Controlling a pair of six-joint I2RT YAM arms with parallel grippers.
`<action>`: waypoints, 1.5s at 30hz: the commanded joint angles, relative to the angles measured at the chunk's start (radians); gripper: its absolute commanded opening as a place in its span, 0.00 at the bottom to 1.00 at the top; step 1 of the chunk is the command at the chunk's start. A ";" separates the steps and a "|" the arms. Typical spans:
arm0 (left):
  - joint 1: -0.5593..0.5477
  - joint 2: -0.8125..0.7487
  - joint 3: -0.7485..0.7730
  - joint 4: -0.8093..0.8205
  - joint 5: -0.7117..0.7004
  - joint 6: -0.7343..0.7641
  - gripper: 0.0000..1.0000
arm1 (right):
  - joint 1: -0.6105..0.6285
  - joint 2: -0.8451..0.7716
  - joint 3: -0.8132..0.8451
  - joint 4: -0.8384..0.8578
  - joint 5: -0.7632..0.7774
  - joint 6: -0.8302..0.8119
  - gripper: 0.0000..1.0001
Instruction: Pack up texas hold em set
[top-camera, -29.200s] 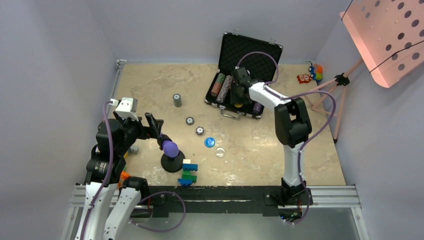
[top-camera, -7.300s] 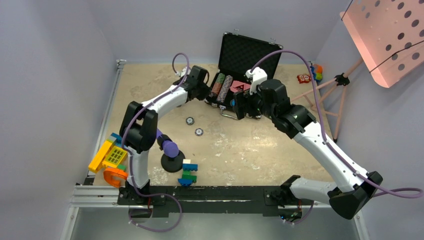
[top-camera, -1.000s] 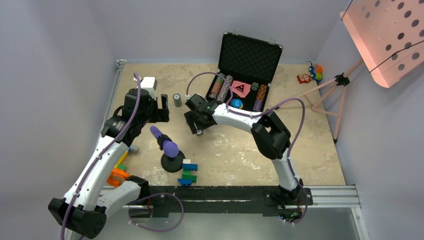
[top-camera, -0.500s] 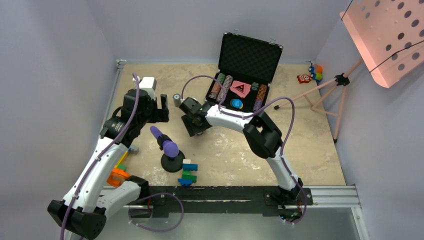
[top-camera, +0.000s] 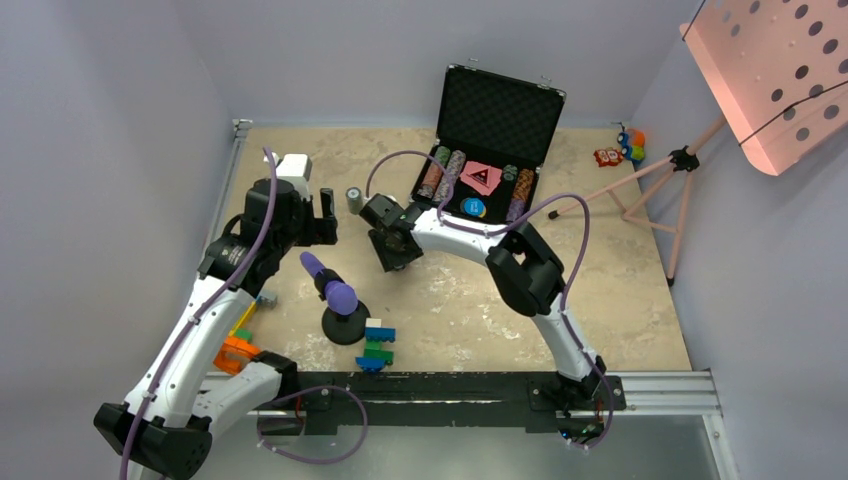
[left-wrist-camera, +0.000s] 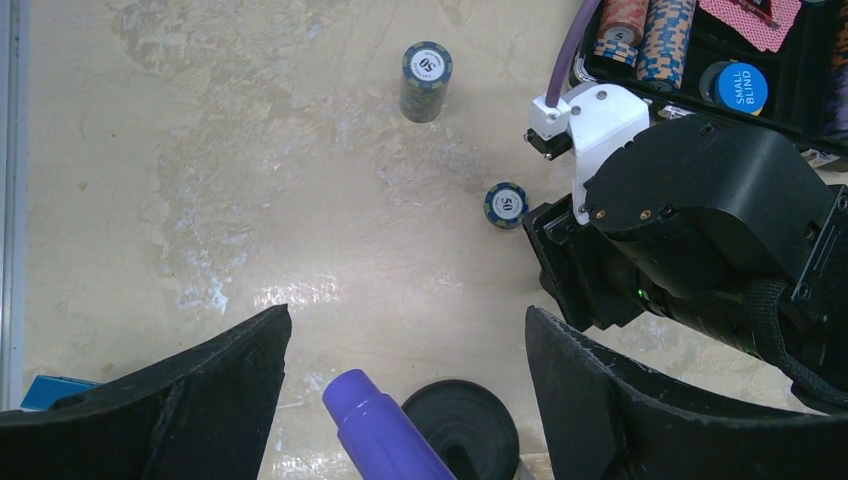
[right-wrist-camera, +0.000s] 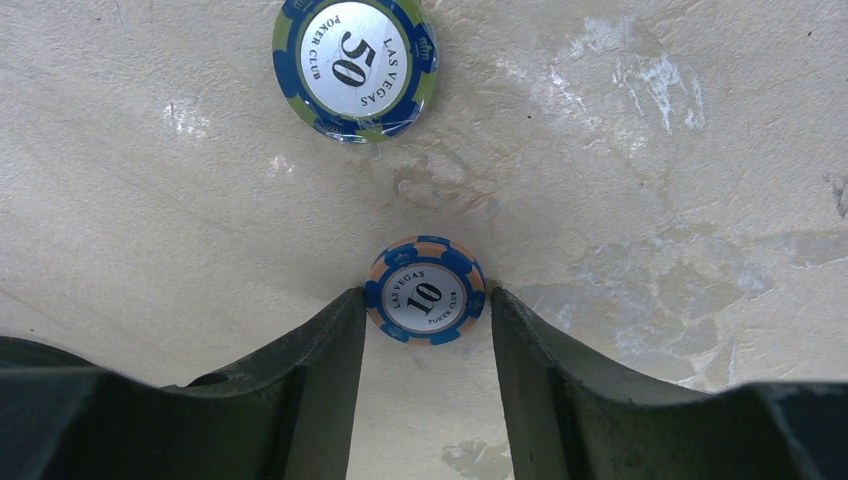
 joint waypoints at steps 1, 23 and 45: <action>0.005 -0.019 -0.001 0.022 0.000 0.019 0.91 | -0.013 0.032 -0.035 -0.015 -0.032 0.030 0.50; 0.005 -0.017 -0.007 0.037 0.008 0.006 0.91 | -0.019 -0.118 -0.033 -0.020 0.026 0.037 0.00; 0.093 0.259 0.103 0.018 0.419 -0.072 0.89 | -0.022 -0.387 -0.105 -0.055 -0.007 -0.160 0.00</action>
